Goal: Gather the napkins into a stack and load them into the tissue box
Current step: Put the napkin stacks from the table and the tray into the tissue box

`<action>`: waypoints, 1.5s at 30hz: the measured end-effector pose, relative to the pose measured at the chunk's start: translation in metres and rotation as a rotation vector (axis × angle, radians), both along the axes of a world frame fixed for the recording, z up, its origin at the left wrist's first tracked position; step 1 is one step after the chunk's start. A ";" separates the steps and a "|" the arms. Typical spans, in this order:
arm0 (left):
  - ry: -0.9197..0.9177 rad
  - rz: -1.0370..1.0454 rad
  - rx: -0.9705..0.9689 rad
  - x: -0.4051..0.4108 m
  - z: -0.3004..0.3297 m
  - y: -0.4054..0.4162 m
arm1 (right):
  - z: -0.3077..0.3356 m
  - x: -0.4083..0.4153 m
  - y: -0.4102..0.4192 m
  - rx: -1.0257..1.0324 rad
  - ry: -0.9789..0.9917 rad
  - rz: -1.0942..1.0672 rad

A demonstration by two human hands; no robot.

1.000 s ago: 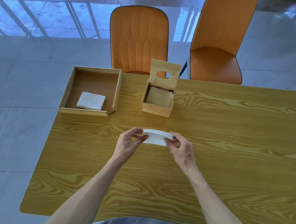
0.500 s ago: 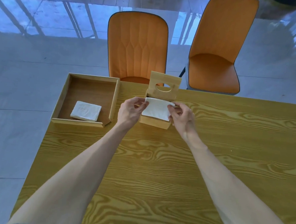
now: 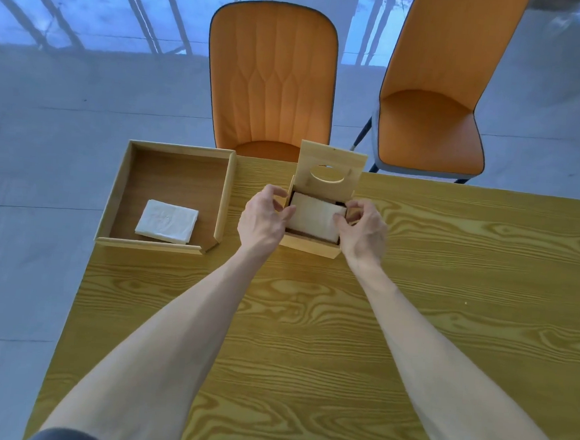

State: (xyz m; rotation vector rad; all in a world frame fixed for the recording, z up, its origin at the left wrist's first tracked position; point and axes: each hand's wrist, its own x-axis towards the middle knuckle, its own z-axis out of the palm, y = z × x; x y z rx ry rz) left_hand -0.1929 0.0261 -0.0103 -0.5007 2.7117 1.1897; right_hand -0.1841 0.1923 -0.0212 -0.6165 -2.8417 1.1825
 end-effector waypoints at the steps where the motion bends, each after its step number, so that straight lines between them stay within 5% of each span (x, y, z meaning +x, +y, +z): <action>1: -0.016 0.004 -0.017 -0.001 -0.001 0.000 | -0.001 0.000 0.000 0.008 -0.024 -0.006; 10: -0.154 -0.106 -0.063 0.008 0.012 -0.007 | 0.010 0.012 -0.002 0.080 -0.060 0.014; 18: -0.280 -0.130 -0.075 0.031 0.031 -0.082 | 0.045 0.027 -0.078 0.158 0.281 0.213; 25: -0.271 0.057 -0.177 0.040 0.025 -0.197 | 0.027 0.015 -0.188 -0.097 -0.083 0.324; 34: -0.328 0.210 0.100 0.023 -0.002 -0.261 | -0.006 0.001 -0.258 -0.038 -0.417 0.328; 45: -0.413 0.263 0.179 0.000 -0.017 -0.262 | -0.015 -0.005 -0.286 -0.136 -0.454 0.202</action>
